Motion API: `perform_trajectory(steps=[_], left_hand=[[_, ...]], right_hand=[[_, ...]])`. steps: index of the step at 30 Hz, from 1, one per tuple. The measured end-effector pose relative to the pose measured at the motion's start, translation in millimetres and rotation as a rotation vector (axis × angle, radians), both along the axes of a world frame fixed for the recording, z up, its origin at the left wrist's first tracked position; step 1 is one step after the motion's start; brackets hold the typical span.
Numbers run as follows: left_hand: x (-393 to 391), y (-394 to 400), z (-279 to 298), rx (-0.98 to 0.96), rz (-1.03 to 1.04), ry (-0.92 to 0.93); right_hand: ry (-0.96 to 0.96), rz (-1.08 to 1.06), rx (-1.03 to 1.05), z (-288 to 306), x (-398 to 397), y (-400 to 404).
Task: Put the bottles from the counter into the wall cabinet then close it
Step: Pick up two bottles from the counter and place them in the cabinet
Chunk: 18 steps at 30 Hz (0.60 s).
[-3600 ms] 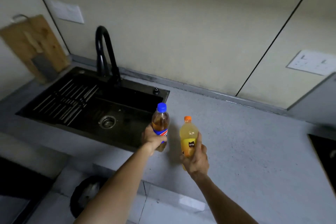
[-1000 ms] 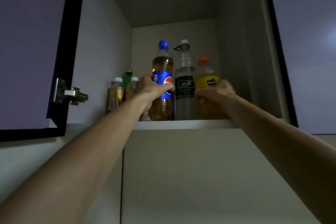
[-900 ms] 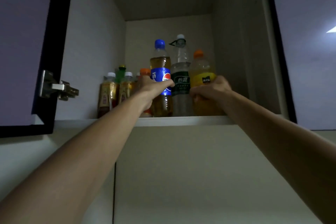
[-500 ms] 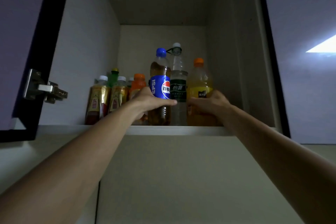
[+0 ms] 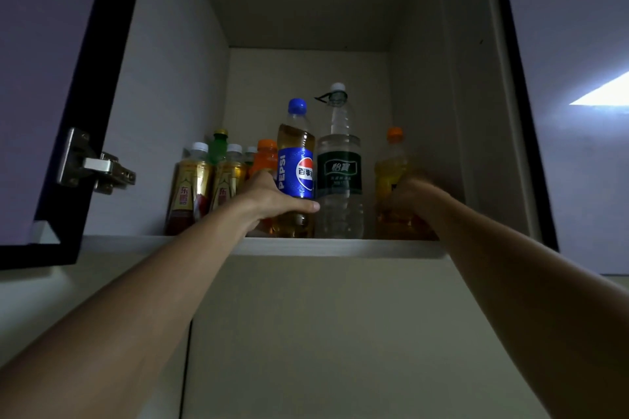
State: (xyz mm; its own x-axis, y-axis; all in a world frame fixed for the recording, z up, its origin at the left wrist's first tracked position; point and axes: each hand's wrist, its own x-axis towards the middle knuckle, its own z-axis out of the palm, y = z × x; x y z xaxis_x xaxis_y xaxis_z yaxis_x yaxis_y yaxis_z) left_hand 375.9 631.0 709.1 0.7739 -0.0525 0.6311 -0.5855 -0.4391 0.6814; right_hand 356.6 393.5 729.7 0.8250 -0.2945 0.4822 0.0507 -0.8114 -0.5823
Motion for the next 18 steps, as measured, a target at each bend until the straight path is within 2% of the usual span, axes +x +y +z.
perform_trajectory(steps=[8, 12, 18], left_hand=[[5.9, 3.7, -1.4, 0.037, 0.040, -0.045], [10.3, 4.4, -1.4, 0.078, 0.093, -0.033], [5.4, 3.7, -0.9, 0.074, 0.093, -0.028]], right_hand=[[0.235, 0.052, -0.119, 13.7, 18.3, 9.3], [0.316, 0.076, -0.087, 14.4, 31.0, 4.3], [0.259, 0.114, -0.026, 9.7, 36.0, -1.7]])
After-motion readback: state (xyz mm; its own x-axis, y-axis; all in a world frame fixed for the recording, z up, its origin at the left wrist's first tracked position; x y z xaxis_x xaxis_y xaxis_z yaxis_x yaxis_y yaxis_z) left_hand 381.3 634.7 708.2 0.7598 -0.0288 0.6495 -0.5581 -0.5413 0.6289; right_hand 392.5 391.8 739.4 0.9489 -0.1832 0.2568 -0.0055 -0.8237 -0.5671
